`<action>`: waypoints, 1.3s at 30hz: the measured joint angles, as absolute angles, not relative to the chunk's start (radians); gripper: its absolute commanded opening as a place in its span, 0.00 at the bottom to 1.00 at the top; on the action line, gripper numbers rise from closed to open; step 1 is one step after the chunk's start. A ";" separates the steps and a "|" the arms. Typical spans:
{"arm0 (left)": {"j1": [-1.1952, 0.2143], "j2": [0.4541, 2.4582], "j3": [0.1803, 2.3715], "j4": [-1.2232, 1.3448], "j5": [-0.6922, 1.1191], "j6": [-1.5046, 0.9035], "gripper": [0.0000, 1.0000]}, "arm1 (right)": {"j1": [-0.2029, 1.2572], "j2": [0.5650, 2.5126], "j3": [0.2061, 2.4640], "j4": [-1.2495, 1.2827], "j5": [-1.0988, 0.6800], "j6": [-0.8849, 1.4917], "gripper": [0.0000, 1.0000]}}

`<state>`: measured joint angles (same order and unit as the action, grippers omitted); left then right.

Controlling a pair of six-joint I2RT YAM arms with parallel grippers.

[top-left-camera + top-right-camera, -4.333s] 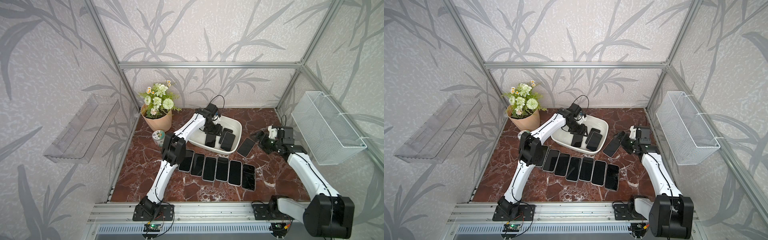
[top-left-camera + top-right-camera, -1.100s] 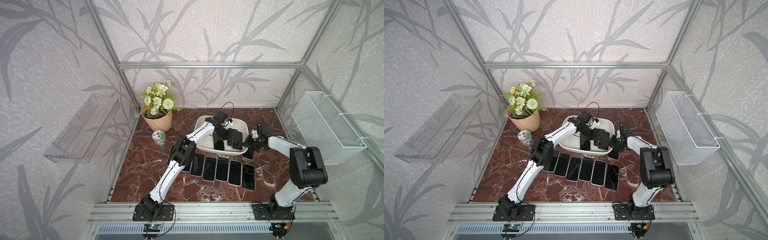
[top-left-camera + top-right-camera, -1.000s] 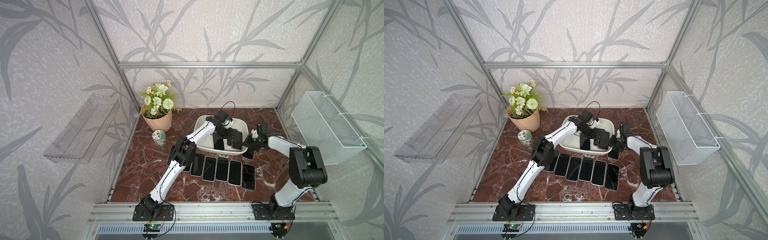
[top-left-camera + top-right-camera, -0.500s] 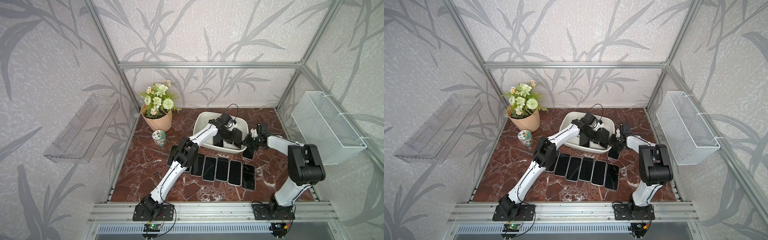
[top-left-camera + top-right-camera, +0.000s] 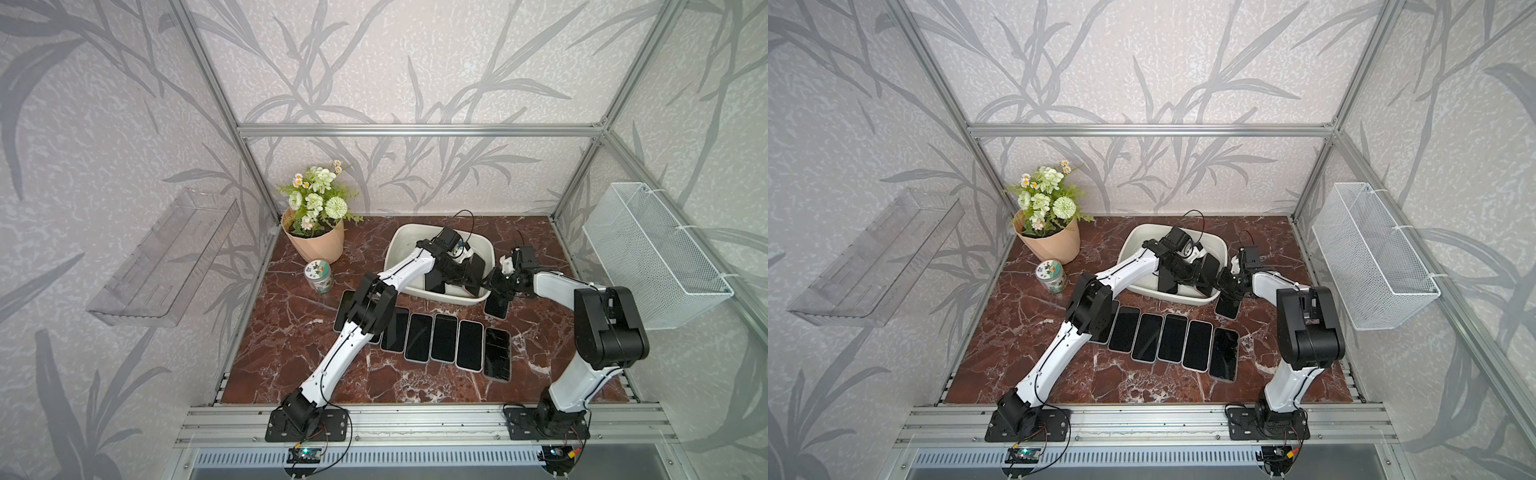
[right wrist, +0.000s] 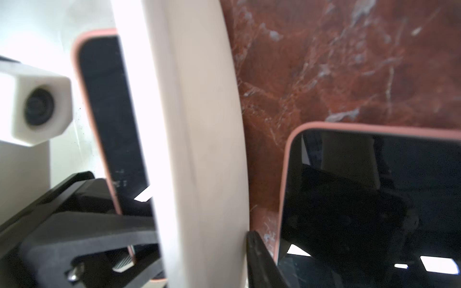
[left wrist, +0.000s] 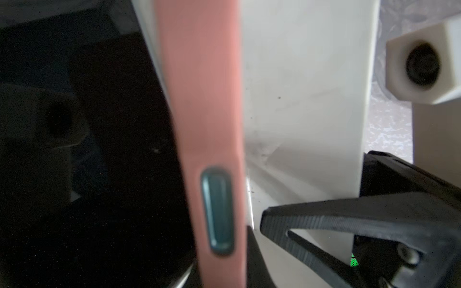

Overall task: Take the phone out of the storage box
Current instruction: Pick up the phone from the storage box, then place the phone at the center of the board.

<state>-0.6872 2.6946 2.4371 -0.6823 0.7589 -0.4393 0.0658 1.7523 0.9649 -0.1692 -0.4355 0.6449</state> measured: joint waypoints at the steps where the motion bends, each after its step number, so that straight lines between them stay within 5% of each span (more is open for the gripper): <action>1: -0.686 2.695 2.438 -0.683 0.754 -0.439 0.02 | 0.066 1.754 0.963 -0.166 -0.440 0.649 0.44; 11: -0.670 2.669 2.429 -0.670 0.730 -0.466 0.02 | 0.067 1.663 0.949 -0.168 -0.444 0.657 0.68; 25: -0.706 2.417 2.312 -0.500 0.723 -0.586 0.02 | -0.087 1.106 0.932 -0.280 -0.294 0.672 0.72; 39: -0.960 2.791 2.525 -0.321 0.702 -0.876 0.05 | -0.087 1.024 1.007 -0.363 -0.282 0.697 0.72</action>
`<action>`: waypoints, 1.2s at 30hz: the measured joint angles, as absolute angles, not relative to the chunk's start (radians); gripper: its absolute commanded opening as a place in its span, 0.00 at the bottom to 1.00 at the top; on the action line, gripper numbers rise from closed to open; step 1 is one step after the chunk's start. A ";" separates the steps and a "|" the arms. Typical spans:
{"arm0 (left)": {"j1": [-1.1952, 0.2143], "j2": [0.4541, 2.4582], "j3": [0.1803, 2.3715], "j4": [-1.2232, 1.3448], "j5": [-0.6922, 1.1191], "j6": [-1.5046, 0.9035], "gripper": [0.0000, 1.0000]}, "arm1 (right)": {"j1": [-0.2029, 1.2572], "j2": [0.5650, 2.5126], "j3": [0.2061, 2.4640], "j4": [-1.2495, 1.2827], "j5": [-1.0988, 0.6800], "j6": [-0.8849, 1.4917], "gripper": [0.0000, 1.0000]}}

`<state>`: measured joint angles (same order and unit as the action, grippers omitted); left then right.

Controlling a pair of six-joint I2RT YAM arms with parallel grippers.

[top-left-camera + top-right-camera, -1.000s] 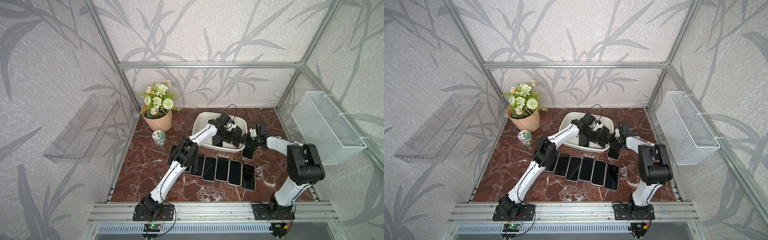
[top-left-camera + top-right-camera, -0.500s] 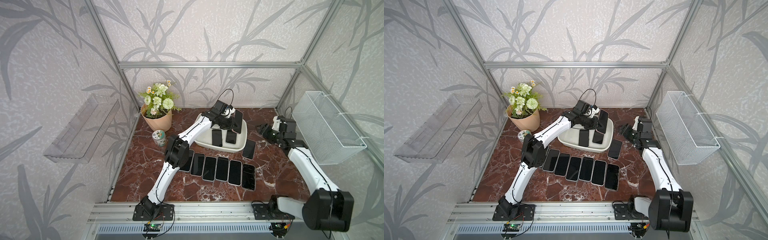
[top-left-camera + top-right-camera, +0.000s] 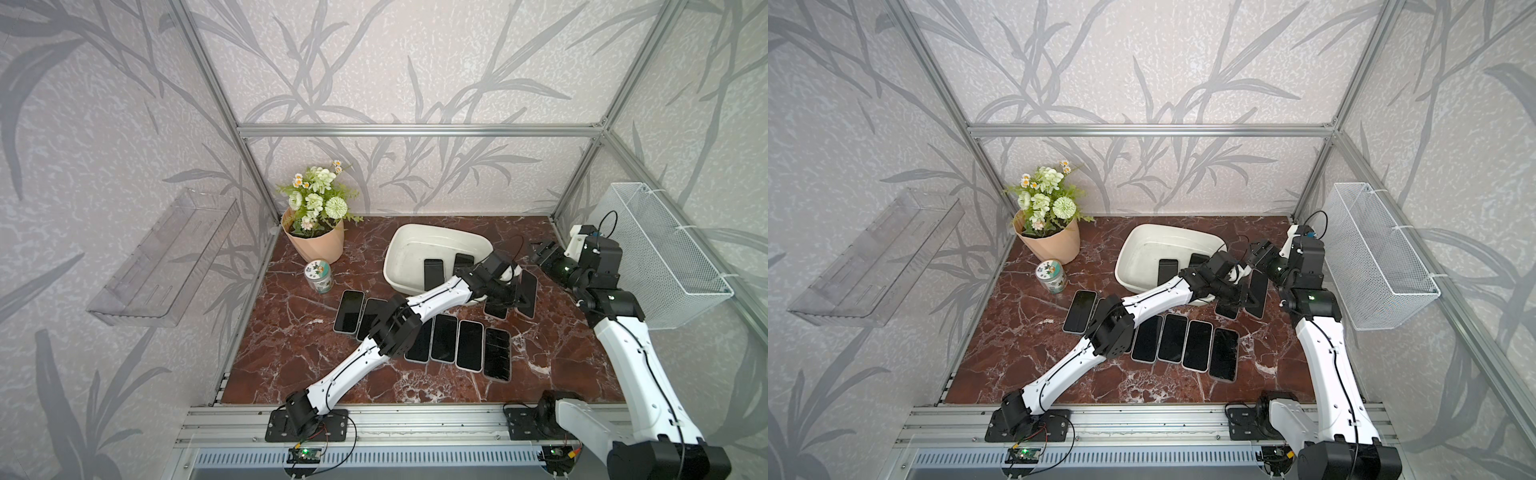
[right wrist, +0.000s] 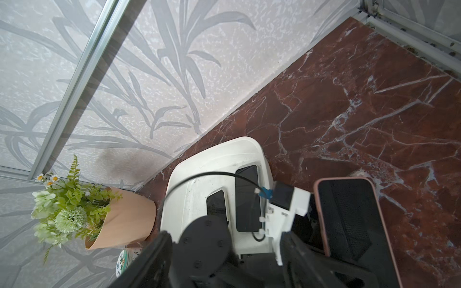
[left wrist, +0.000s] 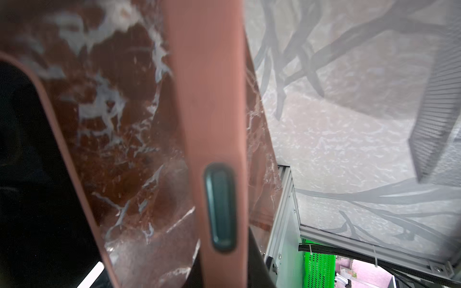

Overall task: Take the phone out of the storage box
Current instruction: Place the phone at the center of the board.

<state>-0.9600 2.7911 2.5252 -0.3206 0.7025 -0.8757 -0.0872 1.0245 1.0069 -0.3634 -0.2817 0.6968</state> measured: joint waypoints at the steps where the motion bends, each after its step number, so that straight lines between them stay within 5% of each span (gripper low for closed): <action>1: -0.964 2.803 2.525 -0.318 0.699 -0.889 0.05 | -0.087 1.024 1.007 -0.364 -0.284 0.699 0.72; 4: -0.976 2.828 2.531 -0.299 0.686 -0.923 0.11 | -0.087 1.024 1.006 -0.363 -0.293 0.706 0.72; 12: -0.970 2.841 2.576 -0.273 0.676 -0.963 0.62 | -0.087 1.037 0.986 -0.353 -0.305 0.709 0.72; 14: -0.965 2.841 2.581 -0.279 0.675 -0.946 1.00 | -0.087 1.045 0.979 -0.345 -0.309 0.710 0.72; 23: -0.930 2.749 2.562 -0.466 0.637 -0.785 1.00 | -0.087 1.082 0.965 -0.341 -0.324 0.710 0.73; 29: -0.876 2.498 2.306 -0.562 0.589 -0.660 1.00 | -0.076 1.165 0.980 -0.350 -0.337 0.705 0.86; 36: -0.730 2.216 2.062 -0.516 0.542 -0.603 1.00 | 0.040 1.322 1.076 -0.389 -0.336 0.681 0.86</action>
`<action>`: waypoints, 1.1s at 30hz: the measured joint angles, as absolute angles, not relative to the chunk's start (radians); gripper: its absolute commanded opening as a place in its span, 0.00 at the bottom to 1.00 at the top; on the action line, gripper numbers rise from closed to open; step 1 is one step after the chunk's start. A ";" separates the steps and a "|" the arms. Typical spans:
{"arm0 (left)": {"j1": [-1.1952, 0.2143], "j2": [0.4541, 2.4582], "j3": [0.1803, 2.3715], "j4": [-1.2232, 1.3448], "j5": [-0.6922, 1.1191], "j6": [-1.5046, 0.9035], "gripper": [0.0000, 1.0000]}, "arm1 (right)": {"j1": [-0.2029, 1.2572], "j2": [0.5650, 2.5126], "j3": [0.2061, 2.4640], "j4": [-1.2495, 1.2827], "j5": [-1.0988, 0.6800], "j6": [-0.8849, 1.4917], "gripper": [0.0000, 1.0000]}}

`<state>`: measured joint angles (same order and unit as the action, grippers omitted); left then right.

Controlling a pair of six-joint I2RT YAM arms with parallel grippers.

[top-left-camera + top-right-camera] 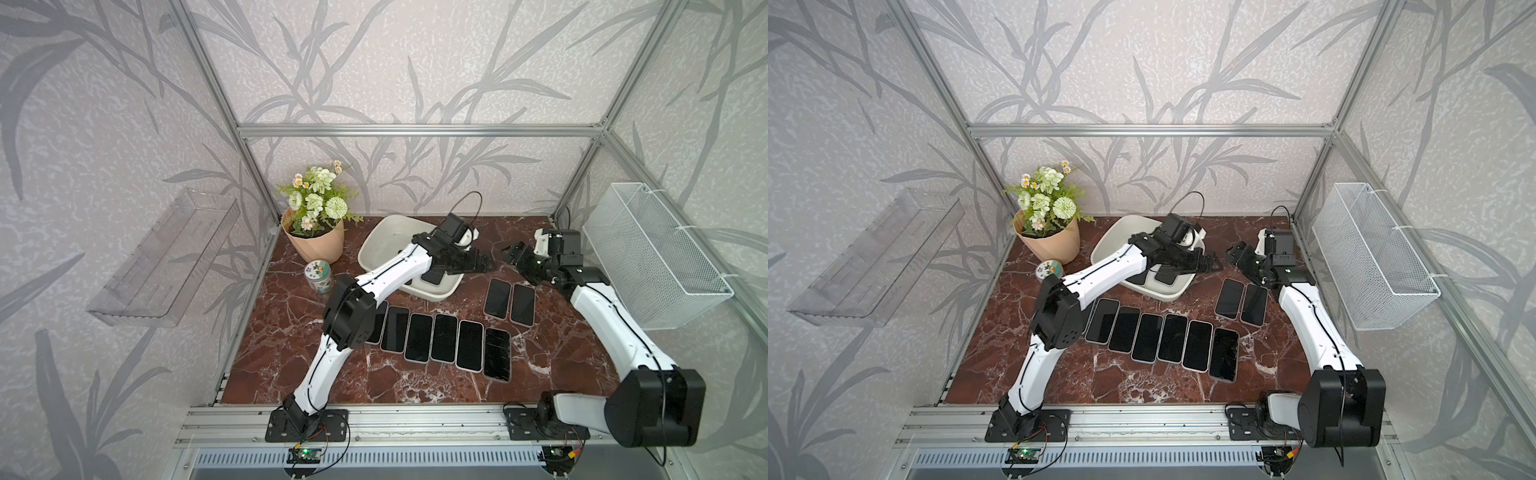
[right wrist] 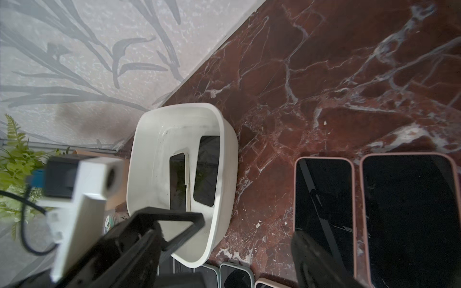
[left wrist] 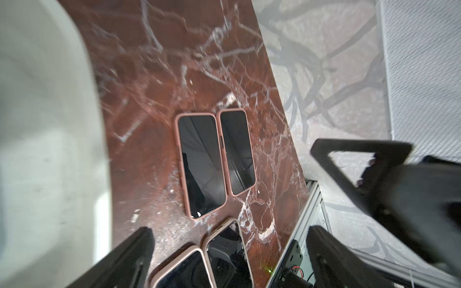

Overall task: Take the phone out of the storage box
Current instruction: Place the phone at the center of the board, then pick up the phone from the storage box.

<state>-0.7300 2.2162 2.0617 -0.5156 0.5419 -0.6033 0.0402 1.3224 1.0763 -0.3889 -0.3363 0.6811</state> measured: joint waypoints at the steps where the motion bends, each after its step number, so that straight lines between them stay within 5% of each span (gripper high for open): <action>1: -0.712 2.204 2.055 -0.507 0.542 -0.601 1.00 | 0.057 1.335 1.089 -0.389 -0.333 0.681 0.86; 13: -0.581 2.193 2.027 -0.752 0.272 -0.436 1.00 | 0.292 1.784 1.568 -0.620 -0.279 0.578 0.86; 21: -0.497 2.352 2.297 -1.015 0.009 -0.306 1.00 | 0.406 2.099 1.878 -0.810 -0.194 0.562 0.86; 33: -0.505 2.612 2.531 -1.159 -0.070 -0.228 1.00 | 0.420 2.251 2.125 -0.944 -0.138 0.552 0.86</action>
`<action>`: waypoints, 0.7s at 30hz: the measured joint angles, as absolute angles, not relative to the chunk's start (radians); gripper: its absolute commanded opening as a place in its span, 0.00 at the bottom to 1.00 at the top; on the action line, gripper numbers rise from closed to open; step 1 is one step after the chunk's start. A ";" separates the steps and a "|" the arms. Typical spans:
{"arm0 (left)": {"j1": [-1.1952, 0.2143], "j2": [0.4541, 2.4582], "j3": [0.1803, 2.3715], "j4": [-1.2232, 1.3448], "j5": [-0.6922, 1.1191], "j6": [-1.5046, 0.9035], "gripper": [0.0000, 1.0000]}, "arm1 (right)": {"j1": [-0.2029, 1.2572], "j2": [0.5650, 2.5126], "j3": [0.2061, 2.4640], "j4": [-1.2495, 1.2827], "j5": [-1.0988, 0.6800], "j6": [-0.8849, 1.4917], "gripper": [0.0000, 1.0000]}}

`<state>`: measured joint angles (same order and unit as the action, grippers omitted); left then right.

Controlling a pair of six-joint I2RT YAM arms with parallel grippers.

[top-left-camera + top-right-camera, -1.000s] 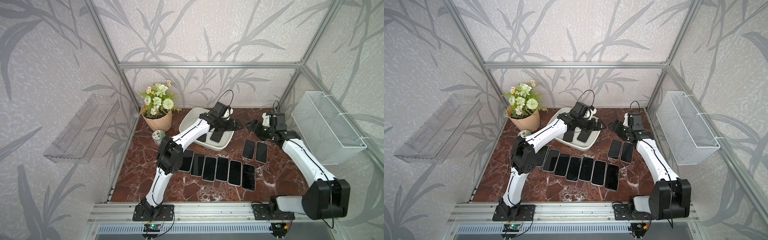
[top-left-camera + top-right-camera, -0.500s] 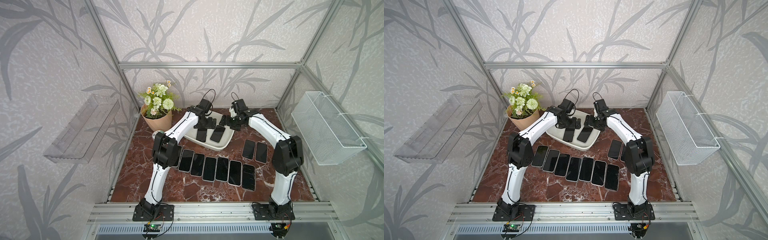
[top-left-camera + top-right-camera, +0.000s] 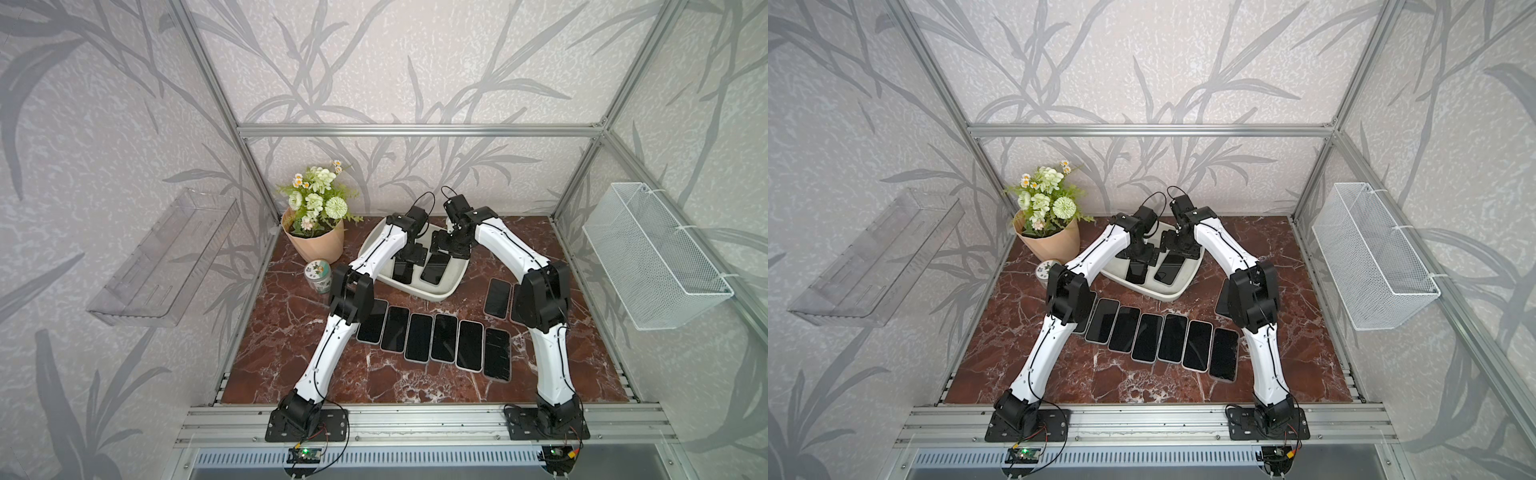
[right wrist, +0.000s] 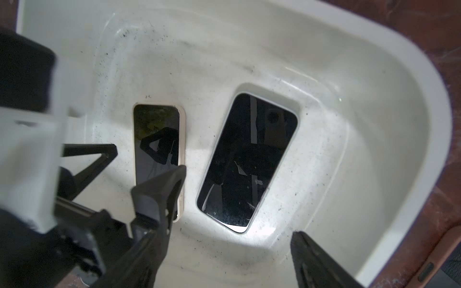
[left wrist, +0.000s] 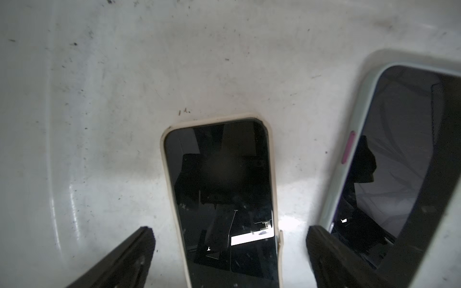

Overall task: Take the phone out of the storage box
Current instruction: Pick up the phone from the storage box.

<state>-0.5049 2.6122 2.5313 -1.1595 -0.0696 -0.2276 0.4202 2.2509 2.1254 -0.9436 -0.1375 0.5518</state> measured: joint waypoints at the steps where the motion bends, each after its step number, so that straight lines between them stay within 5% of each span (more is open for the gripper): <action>1: -0.505 2.616 2.531 -1.162 -0.074 -0.224 1.00 | 0.422 2.265 2.144 -0.949 -0.136 0.551 0.86; 13: -0.485 2.661 2.543 -1.162 -0.022 -0.205 0.95 | 0.449 2.328 2.174 -1.000 -0.123 0.548 0.86; 21: -0.477 2.665 2.544 -1.145 0.026 -0.201 0.67 | 0.452 2.322 2.116 -0.968 -0.112 0.545 0.86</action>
<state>-0.4770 2.6652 2.5443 -1.1446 0.0261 -0.2008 0.4522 2.3219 2.1162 -0.9676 -0.1120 0.5449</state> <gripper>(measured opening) 0.771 0.857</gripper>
